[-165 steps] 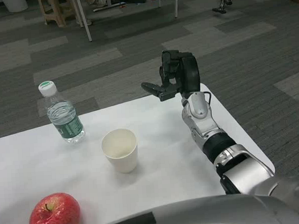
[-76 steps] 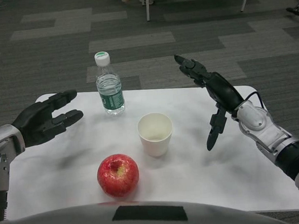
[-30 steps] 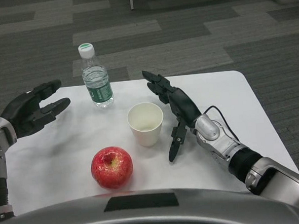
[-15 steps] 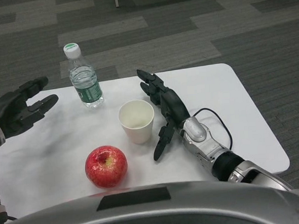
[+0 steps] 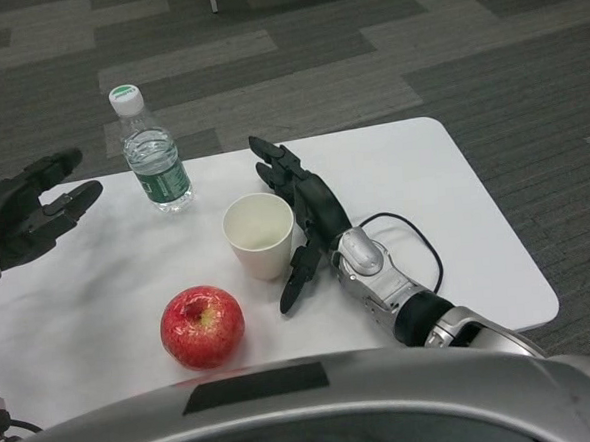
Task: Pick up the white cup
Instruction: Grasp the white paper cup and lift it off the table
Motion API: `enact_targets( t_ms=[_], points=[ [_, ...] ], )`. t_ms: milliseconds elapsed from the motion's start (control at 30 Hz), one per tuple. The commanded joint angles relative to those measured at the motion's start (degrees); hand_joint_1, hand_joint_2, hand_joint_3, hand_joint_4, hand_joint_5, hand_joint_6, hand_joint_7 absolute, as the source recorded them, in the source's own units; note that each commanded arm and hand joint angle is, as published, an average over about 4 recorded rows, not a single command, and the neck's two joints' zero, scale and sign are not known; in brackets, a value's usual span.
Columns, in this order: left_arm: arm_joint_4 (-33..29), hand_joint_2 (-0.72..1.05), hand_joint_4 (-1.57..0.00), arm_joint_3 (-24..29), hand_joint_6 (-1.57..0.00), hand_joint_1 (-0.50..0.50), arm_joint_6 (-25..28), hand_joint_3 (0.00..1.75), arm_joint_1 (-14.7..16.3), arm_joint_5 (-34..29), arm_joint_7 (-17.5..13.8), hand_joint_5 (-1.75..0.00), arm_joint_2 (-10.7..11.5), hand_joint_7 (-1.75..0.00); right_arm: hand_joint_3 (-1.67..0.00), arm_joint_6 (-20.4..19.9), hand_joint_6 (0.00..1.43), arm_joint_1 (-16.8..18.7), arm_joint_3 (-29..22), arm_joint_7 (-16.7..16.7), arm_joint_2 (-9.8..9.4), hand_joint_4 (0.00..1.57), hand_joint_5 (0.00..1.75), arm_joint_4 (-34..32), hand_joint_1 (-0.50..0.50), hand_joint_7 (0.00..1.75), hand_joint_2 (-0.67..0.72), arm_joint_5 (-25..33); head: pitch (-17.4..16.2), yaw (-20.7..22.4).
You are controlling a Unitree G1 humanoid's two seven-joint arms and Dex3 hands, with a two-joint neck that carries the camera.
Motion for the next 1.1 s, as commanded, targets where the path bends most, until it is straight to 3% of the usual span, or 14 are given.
enact_targets(
  t_ms=[33, 400, 567, 700, 767, 833, 900, 967, 1067, 1100],
  points=[
    [0.87, 0.87, 0.00, 0.24, 0.00, -0.50, -0.68, 0.26, -1.33, -0.52, 0.05, -0.10, 1.11, -0.14, -0.08, 0.48, 0.00, 0.98, 1.04, -0.20, 0.39, 0.00, 0.00, 2.26, -0.46, 0.14, 0.60, 0.13, -0.22, -0.40],
    [2.52, 0.87, 0.00, -0.35, 0.00, -0.50, -0.68, 0.26, -2.43, -0.37, 0.08, -0.10, 1.88, -0.14, -0.14, 0.40, 0.00, -0.29, 3.81, -0.11, 0.74, 0.00, 0.00, 4.44, -0.45, 0.14, 0.46, 0.02, -1.35, -1.23],
    [2.61, 0.87, 0.00, -0.97, 0.00, -0.50, -0.77, 0.26, -2.38, -0.46, 0.08, -0.10, 2.58, -0.14, -0.52, 0.26, 0.00, -0.25, 3.64, -0.11, 0.70, 0.00, 0.00, 4.46, -0.40, 0.21, 0.19, -0.04, -1.35, -0.48],
    [2.43, 0.87, 0.00, -1.10, 0.00, -0.50, -1.38, 0.26, -1.64, -0.63, 0.08, -0.10, 2.85, -0.14, -0.71, 0.13, 0.06, -0.07, 3.77, -0.11, 0.35, 0.01, 0.41, 4.41, -0.33, 0.65, 0.03, -0.04, -1.01, -0.41],
    [2.35, 0.87, 0.00, -1.32, 0.00, -0.50, -1.64, 0.26, -1.15, -0.90, 0.08, -0.10, 2.98, -0.14, -0.77, 0.13, 0.22, -0.07, 3.68, 0.46, 0.26, 0.09, 0.63, 4.46, -0.29, 0.86, -0.08, -0.04, -0.68, -0.66],
    [2.30, 0.87, 0.00, -1.67, 0.00, -0.50, -1.69, 0.26, -0.71, -1.40, 0.10, -0.10, 3.24, -0.14, -0.81, 0.02, 0.52, -0.07, 3.39, 1.56, -0.13, 0.24, 0.85, 4.59, -0.23, 1.12, -0.16, -0.06, 0.02, -0.49],
    [2.30, 0.87, 0.00, -1.84, 0.00, -0.50, -1.95, 0.26, -0.41, -1.71, 0.14, -0.10, 3.46, -0.14, -0.87, -0.17, 0.95, 0.11, 3.28, 2.09, -1.10, 0.54, 1.07, 4.61, -0.19, 1.43, -0.16, -0.11, 0.67, 0.05],
    [2.35, 0.89, 0.00, -1.89, 0.00, -0.50, -2.24, 0.26, -0.32, -1.77, 0.16, -0.10, 3.50, -0.14, -0.95, -0.28, 1.24, 0.24, 3.15, 2.31, -1.87, 0.86, 1.28, 4.68, -0.17, 1.62, -0.16, -0.13, 1.00, 0.58],
    [2.35, 0.96, 0.00, -1.82, 0.00, -0.50, -2.35, 0.26, -0.32, -1.75, 0.16, -0.10, 3.39, -0.14, -1.09, -0.31, 1.36, 0.17, 2.45, 4.61, -2.29, 1.31, 1.53, 5.82, -0.17, 1.68, -0.16, -0.13, 1.43, 1.35],
    [2.35, 0.96, 0.00, -1.80, 0.00, -0.50, -2.35, 0.26, -0.32, -1.73, 0.16, -0.10, 3.33, -0.14, -1.11, -0.31, 1.38, 0.15, 2.14, 5.38, -2.33, 1.35, 1.55, 6.17, -0.17, 1.68, -0.16, -0.13, 1.38, 1.28]
  ],
)
